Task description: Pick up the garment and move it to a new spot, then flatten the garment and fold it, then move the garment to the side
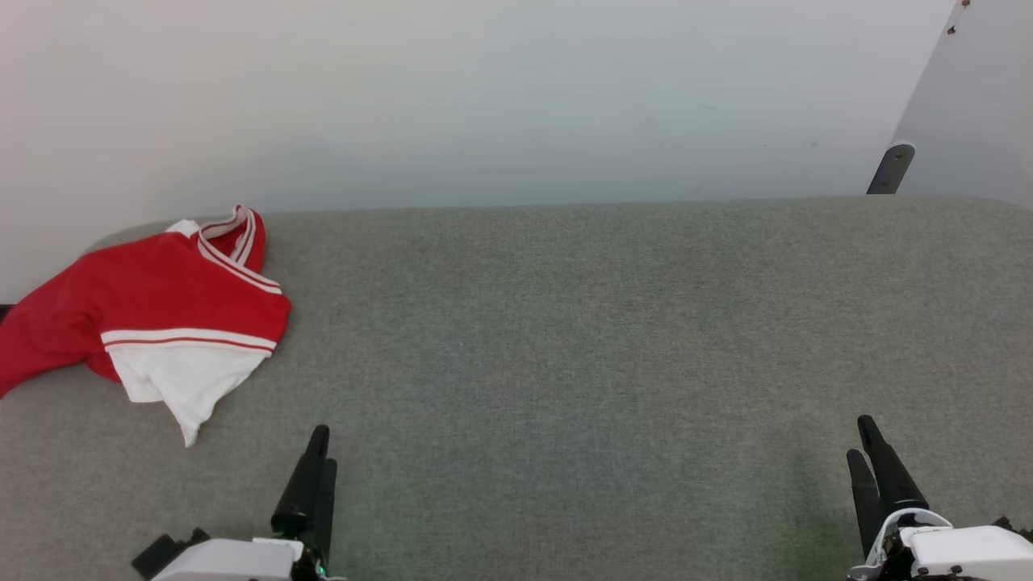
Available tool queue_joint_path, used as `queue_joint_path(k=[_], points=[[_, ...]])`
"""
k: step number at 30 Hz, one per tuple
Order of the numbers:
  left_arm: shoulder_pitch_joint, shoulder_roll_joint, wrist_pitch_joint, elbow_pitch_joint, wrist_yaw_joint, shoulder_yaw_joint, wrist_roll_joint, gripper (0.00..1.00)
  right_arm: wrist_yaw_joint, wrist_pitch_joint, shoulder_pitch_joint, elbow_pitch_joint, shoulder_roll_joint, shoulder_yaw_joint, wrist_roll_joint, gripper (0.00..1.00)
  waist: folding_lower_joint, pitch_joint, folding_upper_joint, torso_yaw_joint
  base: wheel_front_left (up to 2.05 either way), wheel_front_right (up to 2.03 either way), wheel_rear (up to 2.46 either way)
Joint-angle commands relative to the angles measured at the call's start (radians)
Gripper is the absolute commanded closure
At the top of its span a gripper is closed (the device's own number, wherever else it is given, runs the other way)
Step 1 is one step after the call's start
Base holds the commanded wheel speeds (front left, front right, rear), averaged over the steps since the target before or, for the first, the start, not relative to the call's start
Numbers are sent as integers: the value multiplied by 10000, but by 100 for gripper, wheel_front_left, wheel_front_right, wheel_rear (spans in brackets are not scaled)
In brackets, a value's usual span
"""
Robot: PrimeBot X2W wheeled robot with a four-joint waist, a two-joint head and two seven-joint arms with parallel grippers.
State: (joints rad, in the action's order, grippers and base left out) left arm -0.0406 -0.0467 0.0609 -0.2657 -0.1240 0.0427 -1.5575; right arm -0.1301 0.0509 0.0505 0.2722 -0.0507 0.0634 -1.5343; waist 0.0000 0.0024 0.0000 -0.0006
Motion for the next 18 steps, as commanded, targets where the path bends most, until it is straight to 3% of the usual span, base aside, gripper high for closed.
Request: queue_joint_path(k=[1, 9, 18], points=[[-248, -115, -61, 209, 2, -60, 144, 0, -3, -79, 232, -200, -84, -60, 175, 0, 0, -2, 0, 0, 0, 0, 0], [-293, -401, -537, 330, 198, -406, 1502, 0, -4, -445, 248, -247, -165, -227, 1760, 0, 0, -26, 0, -4, 0, 0, 0], [-232, -649, -942, 566, 471, -626, 3803, 0, -4, -841, 251, -344, -124, -248, 4151, 0, 0, -64, 0, 2, 0, 0, 0]])
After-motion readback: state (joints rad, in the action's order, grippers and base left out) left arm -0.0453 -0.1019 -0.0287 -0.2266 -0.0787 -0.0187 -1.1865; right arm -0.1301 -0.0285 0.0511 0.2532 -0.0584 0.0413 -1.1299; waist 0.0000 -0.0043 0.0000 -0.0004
